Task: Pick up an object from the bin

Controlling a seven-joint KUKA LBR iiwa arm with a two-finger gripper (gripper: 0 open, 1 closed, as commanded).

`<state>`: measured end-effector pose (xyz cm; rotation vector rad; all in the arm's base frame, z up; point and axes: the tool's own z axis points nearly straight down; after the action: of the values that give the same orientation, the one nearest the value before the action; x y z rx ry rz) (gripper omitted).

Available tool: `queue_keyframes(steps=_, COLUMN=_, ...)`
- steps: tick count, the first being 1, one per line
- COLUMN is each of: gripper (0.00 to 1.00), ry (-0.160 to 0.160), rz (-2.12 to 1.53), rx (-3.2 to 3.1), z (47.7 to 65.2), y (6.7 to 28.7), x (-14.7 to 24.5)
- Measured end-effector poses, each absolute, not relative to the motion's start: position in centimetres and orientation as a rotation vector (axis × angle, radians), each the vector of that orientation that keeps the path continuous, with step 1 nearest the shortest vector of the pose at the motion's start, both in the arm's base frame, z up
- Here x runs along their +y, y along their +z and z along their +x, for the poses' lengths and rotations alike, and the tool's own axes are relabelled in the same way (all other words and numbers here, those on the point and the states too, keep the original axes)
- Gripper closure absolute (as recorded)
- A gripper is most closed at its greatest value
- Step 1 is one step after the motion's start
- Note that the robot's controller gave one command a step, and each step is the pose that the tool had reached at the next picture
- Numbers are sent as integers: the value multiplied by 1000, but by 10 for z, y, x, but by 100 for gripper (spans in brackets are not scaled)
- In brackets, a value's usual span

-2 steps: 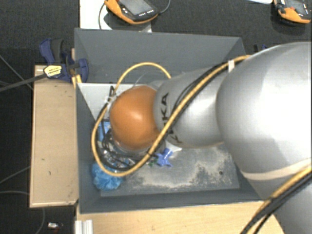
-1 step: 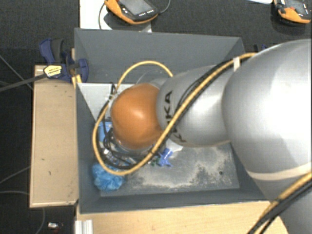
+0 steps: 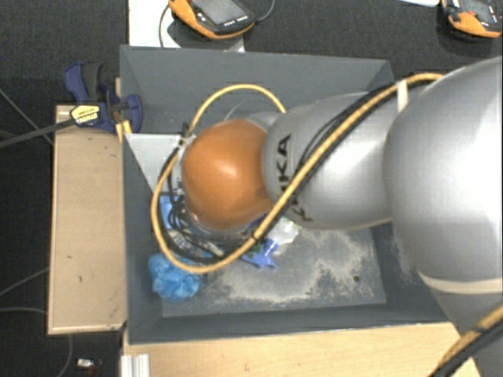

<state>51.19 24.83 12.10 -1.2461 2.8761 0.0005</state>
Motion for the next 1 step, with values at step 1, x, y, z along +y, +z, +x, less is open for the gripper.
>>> queue_keyframes(steps=1, gripper=100, ry=1, rz=-1240, rx=2876, z=512, y=148, x=249)
